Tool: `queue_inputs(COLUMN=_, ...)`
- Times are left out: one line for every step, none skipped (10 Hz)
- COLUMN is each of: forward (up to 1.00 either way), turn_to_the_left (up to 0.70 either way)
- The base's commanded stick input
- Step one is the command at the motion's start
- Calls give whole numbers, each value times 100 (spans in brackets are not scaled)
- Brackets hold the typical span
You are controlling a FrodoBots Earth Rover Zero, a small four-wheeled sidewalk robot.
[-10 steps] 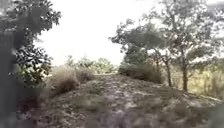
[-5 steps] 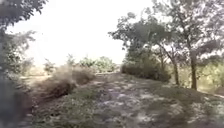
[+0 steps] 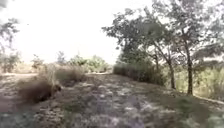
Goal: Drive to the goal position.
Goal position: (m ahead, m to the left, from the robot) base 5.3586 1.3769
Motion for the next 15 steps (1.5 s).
queue_inputs(forward=100, turn_to_the_left=-40)
queue_inputs(forward=100, turn_to_the_left=-5)
queue_inputs(forward=100, turn_to_the_left=0)
queue_inputs(forward=100, turn_to_the_left=0)
queue_inputs(forward=100, turn_to_the_left=0)
queue_inputs(forward=100, turn_to_the_left=0)
queue_inputs(forward=100, turn_to_the_left=0)
queue_inputs(forward=100, turn_to_the_left=0)
queue_inputs(forward=100, turn_to_the_left=0)
queue_inputs(forward=100, turn_to_the_left=0)
queue_inputs(forward=100, turn_to_the_left=0)
queue_inputs(forward=100, turn_to_the_left=0)
queue_inputs(forward=100, turn_to_the_left=0)
queue_inputs(forward=100, turn_to_the_left=0)
queue_inputs(forward=100, turn_to_the_left=37)
